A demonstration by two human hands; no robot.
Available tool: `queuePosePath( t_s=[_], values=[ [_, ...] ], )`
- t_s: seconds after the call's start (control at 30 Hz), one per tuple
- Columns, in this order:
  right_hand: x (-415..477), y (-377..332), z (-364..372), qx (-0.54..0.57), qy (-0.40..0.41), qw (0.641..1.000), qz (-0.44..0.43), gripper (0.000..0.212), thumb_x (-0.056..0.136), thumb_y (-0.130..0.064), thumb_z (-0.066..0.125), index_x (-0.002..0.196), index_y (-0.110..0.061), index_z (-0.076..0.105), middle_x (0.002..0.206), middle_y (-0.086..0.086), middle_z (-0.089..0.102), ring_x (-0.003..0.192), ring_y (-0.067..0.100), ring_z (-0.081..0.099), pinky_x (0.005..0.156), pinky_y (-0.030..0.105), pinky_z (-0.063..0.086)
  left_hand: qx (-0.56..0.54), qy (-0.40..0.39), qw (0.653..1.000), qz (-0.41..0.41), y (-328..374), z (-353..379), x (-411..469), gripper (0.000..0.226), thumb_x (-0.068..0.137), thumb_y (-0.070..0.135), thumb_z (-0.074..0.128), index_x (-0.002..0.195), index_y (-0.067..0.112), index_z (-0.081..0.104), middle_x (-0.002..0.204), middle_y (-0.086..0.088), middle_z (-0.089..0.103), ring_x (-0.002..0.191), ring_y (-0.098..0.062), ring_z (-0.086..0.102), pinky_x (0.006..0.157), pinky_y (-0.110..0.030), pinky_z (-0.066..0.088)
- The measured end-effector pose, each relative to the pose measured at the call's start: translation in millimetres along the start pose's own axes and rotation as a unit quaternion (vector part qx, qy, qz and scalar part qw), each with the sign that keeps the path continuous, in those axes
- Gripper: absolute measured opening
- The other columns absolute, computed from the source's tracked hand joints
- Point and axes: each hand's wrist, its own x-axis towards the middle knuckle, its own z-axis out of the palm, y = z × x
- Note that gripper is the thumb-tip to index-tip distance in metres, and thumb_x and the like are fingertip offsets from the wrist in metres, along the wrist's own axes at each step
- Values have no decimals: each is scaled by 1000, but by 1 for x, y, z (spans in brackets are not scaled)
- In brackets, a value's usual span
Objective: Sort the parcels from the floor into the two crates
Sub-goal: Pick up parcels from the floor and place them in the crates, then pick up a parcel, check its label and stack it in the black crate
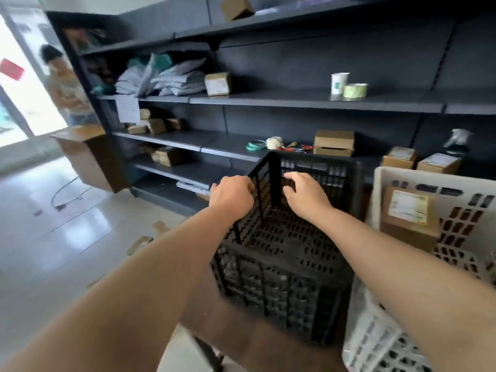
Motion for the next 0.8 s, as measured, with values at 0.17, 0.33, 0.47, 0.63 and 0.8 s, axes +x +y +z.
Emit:
queuePosePath(
  t_s=[0.17, 0.33, 0.47, 0.63, 0.8],
  values=[
    [-6, -93, 75, 24, -35, 997, -68, 41, 100, -23, 44, 140, -19, 47, 148, 3, 42, 136, 22, 40, 108, 37, 37, -26, 16, 995, -90, -113, -44, -24, 41, 90, 7, 46, 120, 25, 67, 124, -4, 65, 112, -28, 61, 99, -42, 50],
    [-17, -177, 155, 26, -59, 993, -103, 38, 98, -20, 47, 135, -17, 53, 142, 5, 48, 130, 24, 45, 106, 39, 40, -83, 11, 981, -173, -226, -67, -57, 36, 94, 2, 48, 120, 17, 67, 124, -8, 64, 110, -26, 62, 97, -41, 53],
    [-27, -233, 214, 25, -106, 986, -126, 37, 98, -21, 48, 134, -16, 54, 141, 5, 49, 130, 24, 45, 106, 38, 39, -108, -11, 968, -228, -300, -73, -87, 35, 95, -1, 47, 123, 13, 63, 124, -7, 62, 106, -20, 59, 92, -32, 50],
    [-36, -272, 278, -9, -201, 970, -133, 39, 97, -25, 48, 134, -16, 54, 140, 9, 50, 128, 27, 47, 103, 36, 40, -109, -30, 951, -289, -368, -73, -113, 37, 97, -4, 42, 126, 8, 61, 121, -8, 60, 92, -15, 50, 78, -25, 39],
    [-31, -283, 328, -38, -257, 959, -115, 38, 98, -27, 48, 135, -18, 54, 141, 9, 49, 127, 27, 48, 102, 34, 40, -92, -46, 935, -339, -424, -68, -124, 38, 94, -5, 39, 121, 4, 63, 109, -9, 60, 93, -21, 53, 89, -34, 51]
  ],
)
